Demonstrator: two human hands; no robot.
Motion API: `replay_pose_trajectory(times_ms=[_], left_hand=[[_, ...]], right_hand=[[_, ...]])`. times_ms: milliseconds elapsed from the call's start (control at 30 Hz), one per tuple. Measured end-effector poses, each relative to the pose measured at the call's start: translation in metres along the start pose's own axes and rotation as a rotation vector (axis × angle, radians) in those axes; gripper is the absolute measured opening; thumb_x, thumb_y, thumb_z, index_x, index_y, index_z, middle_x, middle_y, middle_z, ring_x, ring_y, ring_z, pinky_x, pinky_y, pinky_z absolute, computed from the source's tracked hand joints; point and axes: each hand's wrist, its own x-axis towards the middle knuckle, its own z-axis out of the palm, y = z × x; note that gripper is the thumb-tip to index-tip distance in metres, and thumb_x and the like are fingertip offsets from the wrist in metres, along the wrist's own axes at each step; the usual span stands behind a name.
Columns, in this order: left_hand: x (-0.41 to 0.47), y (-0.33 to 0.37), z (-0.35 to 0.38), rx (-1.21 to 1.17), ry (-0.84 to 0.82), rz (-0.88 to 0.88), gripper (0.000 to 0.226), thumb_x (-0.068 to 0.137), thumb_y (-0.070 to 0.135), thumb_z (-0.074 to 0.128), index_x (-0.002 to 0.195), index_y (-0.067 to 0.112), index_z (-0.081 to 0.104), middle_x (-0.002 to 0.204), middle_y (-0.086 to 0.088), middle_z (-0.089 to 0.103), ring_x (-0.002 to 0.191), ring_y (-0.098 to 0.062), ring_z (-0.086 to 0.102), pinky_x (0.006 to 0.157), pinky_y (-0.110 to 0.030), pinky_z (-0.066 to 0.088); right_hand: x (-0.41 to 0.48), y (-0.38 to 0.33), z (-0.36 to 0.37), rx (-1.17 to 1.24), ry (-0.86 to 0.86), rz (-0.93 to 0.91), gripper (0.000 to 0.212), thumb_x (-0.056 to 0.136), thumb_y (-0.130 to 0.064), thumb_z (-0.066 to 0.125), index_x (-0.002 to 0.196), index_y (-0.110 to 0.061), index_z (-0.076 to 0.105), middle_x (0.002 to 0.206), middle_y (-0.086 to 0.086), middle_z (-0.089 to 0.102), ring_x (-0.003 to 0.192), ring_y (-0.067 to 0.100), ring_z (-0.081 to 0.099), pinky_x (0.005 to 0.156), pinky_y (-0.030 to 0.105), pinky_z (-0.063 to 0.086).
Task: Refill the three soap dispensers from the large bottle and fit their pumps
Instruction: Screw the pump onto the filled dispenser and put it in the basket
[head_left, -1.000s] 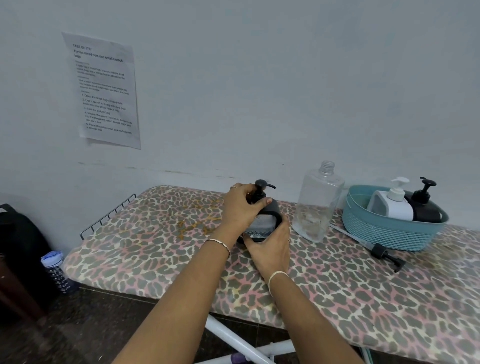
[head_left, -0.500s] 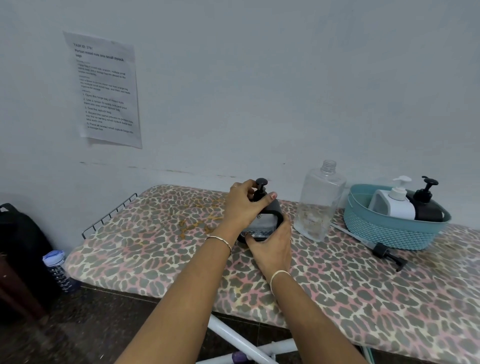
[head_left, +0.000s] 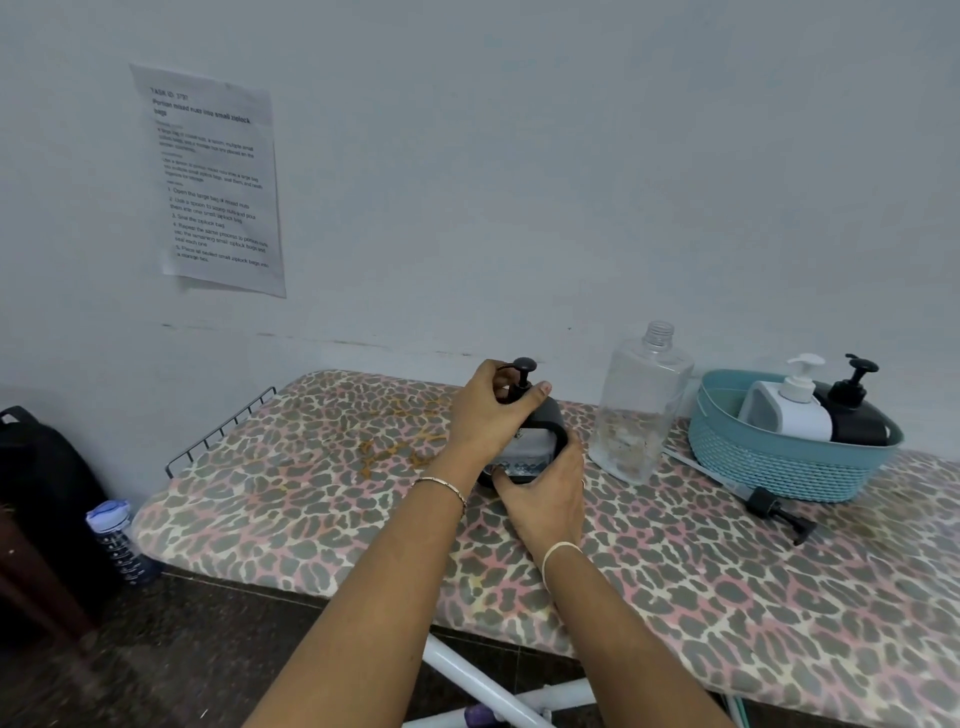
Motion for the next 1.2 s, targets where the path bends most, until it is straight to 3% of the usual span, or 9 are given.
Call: replay_pose_trajectory(times_ms=[133,267,400,567,733,800,900,1033,1200], left_hand=[[0.004,-0.004,0.003,-0.006,0.089,0.003,0.042,0.075,0.043,0.078,0.098,0.019,0.053,0.103,0.001,0.062,0.086,-0.011,0.063,0.073,-0.025,0.052],[0.007,-0.005,0.003,0.032,0.068,0.016,0.021,0.077,0.032,0.075,0.086,0.026,0.057,0.115,-0.004,0.059,0.084,-0.004,0.06,0.072,-0.018,0.048],[0.005,-0.005,0.005,0.03,0.046,-0.017,0.024,0.084,0.025,0.065,0.105,0.013,0.067,0.128,0.0,0.047,0.083,0.0,0.056,0.076,-0.015,0.042],[0.004,-0.006,0.009,0.115,0.103,0.041,0.042,0.075,0.047,0.076,0.1,0.019,0.058,0.116,-0.001,0.051,0.08,-0.004,0.057,0.075,-0.021,0.047],[0.006,-0.009,0.008,0.113,0.114,0.084,0.035,0.075,0.04,0.079,0.092,0.018,0.058,0.108,-0.007,0.058,0.089,-0.014,0.06,0.081,-0.027,0.052],[0.006,-0.01,0.003,0.094,0.062,0.104,0.029,0.08,0.034,0.075,0.098,0.015,0.063,0.111,-0.007,0.058,0.094,-0.014,0.06,0.083,-0.024,0.05],[0.004,-0.011,-0.003,0.121,-0.032,0.122,0.035,0.092,0.026,0.063,0.122,0.01,0.06,0.128,-0.008,0.053,0.105,-0.014,0.057,0.09,-0.018,0.043],[0.002,-0.011,-0.005,0.182,-0.117,0.147,0.041,0.098,0.025,0.052,0.137,0.011,0.05,0.137,-0.007,0.05,0.127,-0.02,0.048,0.106,-0.029,0.037],[0.0,-0.009,0.003,0.045,-0.026,0.019,0.049,0.083,0.045,0.07,0.119,0.018,0.051,0.117,0.001,0.058,0.104,-0.011,0.057,0.082,-0.023,0.044]], right_hand=[[0.0,0.0,0.0,0.004,0.001,0.004,0.098,0.062,-0.049,0.077,0.139,-0.014,0.029,0.132,0.004,0.045,0.123,0.022,0.047,0.096,0.043,0.047],[0.001,0.0,0.001,0.011,0.001,0.013,0.095,0.06,-0.048,0.078,0.137,-0.015,0.032,0.128,0.003,0.047,0.119,0.022,0.05,0.093,0.043,0.05],[0.001,0.0,0.0,0.011,0.009,0.015,0.093,0.061,-0.044,0.08,0.136,-0.015,0.034,0.126,0.002,0.048,0.117,0.021,0.051,0.092,0.042,0.05],[0.0,-0.001,-0.001,0.022,0.007,0.003,0.094,0.063,-0.046,0.08,0.138,-0.015,0.032,0.131,0.001,0.046,0.121,0.02,0.049,0.094,0.041,0.049],[0.0,0.001,0.0,0.017,-0.005,0.018,0.097,0.062,-0.049,0.079,0.139,-0.015,0.03,0.132,0.002,0.045,0.122,0.02,0.048,0.096,0.041,0.048],[0.0,0.001,0.0,0.009,0.0,0.019,0.094,0.062,-0.046,0.079,0.137,-0.014,0.032,0.129,0.003,0.047,0.12,0.021,0.049,0.094,0.042,0.049],[0.001,0.001,-0.001,0.002,0.007,0.014,0.09,0.063,-0.042,0.08,0.135,-0.014,0.034,0.126,0.003,0.048,0.117,0.021,0.051,0.093,0.041,0.049],[0.0,0.0,-0.001,0.018,0.003,0.012,0.09,0.063,-0.043,0.08,0.135,-0.016,0.034,0.125,0.001,0.048,0.116,0.02,0.051,0.092,0.041,0.05],[0.0,0.001,0.0,0.024,-0.007,0.022,0.094,0.062,-0.049,0.077,0.138,-0.017,0.031,0.132,0.001,0.046,0.122,0.02,0.049,0.095,0.042,0.049]])
